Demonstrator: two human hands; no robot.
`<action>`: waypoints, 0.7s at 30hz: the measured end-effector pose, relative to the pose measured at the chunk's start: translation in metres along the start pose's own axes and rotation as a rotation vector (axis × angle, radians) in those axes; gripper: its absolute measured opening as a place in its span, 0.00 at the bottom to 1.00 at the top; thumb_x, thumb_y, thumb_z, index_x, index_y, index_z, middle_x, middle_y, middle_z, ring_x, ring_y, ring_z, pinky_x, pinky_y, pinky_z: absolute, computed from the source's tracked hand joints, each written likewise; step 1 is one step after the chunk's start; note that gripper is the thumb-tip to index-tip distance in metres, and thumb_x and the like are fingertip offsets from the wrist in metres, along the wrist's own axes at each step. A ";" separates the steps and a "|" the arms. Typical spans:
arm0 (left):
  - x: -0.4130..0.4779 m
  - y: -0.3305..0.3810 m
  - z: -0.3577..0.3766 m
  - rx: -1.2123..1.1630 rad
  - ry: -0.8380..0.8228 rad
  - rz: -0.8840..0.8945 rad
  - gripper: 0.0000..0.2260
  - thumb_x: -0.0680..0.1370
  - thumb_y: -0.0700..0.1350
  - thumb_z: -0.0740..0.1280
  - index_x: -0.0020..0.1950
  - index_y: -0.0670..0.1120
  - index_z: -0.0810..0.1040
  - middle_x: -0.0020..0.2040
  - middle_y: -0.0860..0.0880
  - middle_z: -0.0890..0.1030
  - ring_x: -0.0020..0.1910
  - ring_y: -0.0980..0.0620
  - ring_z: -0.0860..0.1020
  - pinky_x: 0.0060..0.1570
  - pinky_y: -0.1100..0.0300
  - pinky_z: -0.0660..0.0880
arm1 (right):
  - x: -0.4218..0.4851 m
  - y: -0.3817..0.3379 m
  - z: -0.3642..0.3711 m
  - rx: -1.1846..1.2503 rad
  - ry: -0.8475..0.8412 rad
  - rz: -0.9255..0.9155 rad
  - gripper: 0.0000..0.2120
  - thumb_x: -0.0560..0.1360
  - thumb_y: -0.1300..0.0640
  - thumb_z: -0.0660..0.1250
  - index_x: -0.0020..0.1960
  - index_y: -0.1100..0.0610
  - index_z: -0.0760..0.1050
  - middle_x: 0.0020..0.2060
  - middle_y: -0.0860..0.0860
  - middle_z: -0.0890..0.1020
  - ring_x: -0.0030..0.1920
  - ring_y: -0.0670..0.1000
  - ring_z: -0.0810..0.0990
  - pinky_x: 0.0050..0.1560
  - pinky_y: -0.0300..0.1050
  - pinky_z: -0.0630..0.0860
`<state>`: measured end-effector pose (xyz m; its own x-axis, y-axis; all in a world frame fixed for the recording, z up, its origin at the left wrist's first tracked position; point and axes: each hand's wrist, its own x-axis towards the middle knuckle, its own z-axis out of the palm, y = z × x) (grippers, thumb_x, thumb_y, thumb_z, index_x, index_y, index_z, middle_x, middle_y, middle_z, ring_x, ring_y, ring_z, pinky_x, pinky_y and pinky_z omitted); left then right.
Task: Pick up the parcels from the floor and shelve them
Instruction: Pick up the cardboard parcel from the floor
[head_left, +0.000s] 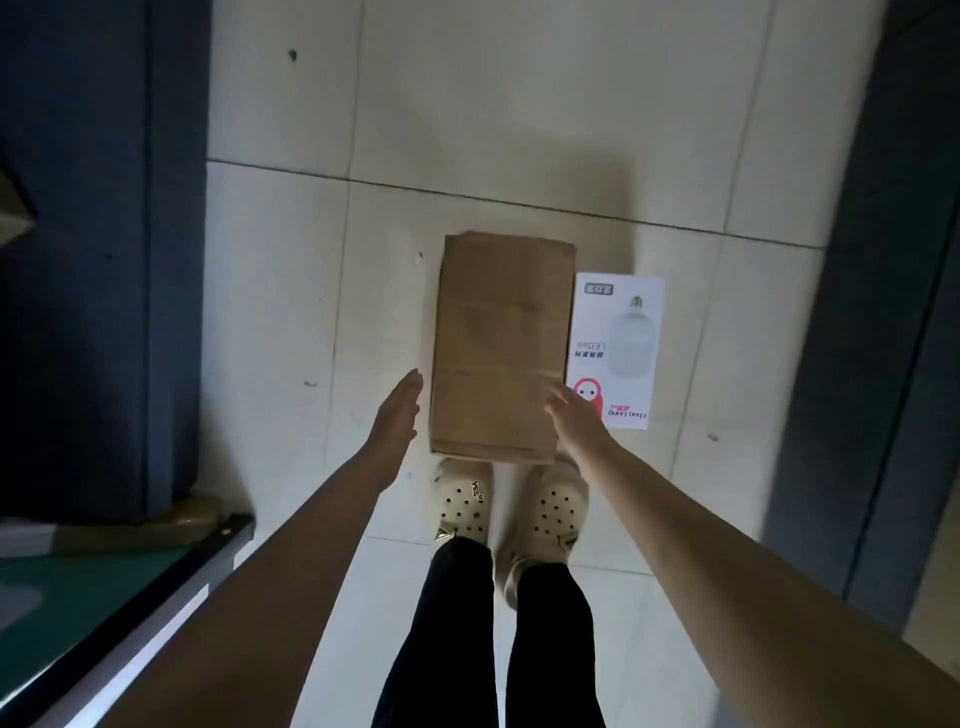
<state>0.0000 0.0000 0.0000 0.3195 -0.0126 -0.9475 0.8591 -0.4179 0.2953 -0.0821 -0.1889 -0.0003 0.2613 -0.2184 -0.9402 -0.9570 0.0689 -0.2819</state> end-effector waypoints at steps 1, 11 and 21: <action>0.007 -0.002 0.004 -0.023 -0.006 -0.001 0.22 0.83 0.52 0.56 0.78 0.53 0.62 0.78 0.51 0.63 0.76 0.48 0.63 0.71 0.49 0.61 | 0.005 0.003 0.007 0.012 0.004 0.025 0.25 0.80 0.61 0.54 0.77 0.55 0.61 0.77 0.54 0.63 0.69 0.54 0.71 0.61 0.45 0.68; 0.043 -0.003 0.026 -0.081 -0.058 -0.052 0.20 0.83 0.56 0.52 0.74 0.53 0.67 0.69 0.59 0.69 0.69 0.56 0.66 0.61 0.61 0.62 | 0.045 0.011 0.021 0.101 0.170 0.094 0.34 0.70 0.53 0.65 0.74 0.57 0.61 0.68 0.55 0.72 0.68 0.59 0.71 0.69 0.55 0.68; 0.002 0.021 0.036 0.063 0.196 0.023 0.20 0.80 0.53 0.55 0.69 0.50 0.72 0.73 0.49 0.66 0.70 0.43 0.66 0.69 0.45 0.65 | 0.014 -0.013 -0.001 0.412 0.188 -0.013 0.30 0.69 0.47 0.75 0.65 0.61 0.71 0.58 0.54 0.81 0.58 0.57 0.80 0.61 0.58 0.77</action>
<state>0.0040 -0.0416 -0.0001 0.4156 0.1513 -0.8969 0.8258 -0.4760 0.3024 -0.0665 -0.1939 -0.0093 0.2092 -0.3920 -0.8959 -0.8137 0.4384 -0.3818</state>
